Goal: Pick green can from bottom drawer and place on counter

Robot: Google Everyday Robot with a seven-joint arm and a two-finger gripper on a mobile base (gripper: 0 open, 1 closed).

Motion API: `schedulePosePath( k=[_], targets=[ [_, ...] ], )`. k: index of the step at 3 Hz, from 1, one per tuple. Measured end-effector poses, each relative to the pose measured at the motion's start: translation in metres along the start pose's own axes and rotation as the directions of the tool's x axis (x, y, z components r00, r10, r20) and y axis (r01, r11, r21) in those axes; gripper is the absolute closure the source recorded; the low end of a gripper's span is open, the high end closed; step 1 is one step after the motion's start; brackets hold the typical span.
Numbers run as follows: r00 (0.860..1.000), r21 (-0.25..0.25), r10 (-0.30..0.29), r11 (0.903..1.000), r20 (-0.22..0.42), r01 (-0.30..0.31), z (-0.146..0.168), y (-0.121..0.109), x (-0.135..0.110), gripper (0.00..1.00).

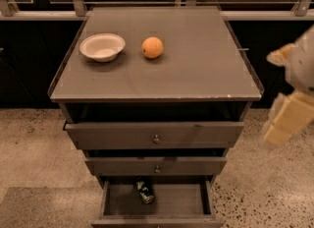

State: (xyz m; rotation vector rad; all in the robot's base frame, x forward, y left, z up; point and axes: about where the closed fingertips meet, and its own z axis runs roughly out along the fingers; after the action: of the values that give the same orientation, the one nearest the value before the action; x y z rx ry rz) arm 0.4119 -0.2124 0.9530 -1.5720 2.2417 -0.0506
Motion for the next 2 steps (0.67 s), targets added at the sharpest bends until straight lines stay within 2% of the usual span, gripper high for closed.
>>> schedulePosePath(
  k=[1,2],
  targets=[
    [0.987,-0.026,0.144,0.9895,0.072,-0.142,0.048,0.036,0.019,0.0],
    [0.964,-0.128,0.244,0.9646,0.106,-0.23,0.139,0.069,0.03,0.0]
  ],
)
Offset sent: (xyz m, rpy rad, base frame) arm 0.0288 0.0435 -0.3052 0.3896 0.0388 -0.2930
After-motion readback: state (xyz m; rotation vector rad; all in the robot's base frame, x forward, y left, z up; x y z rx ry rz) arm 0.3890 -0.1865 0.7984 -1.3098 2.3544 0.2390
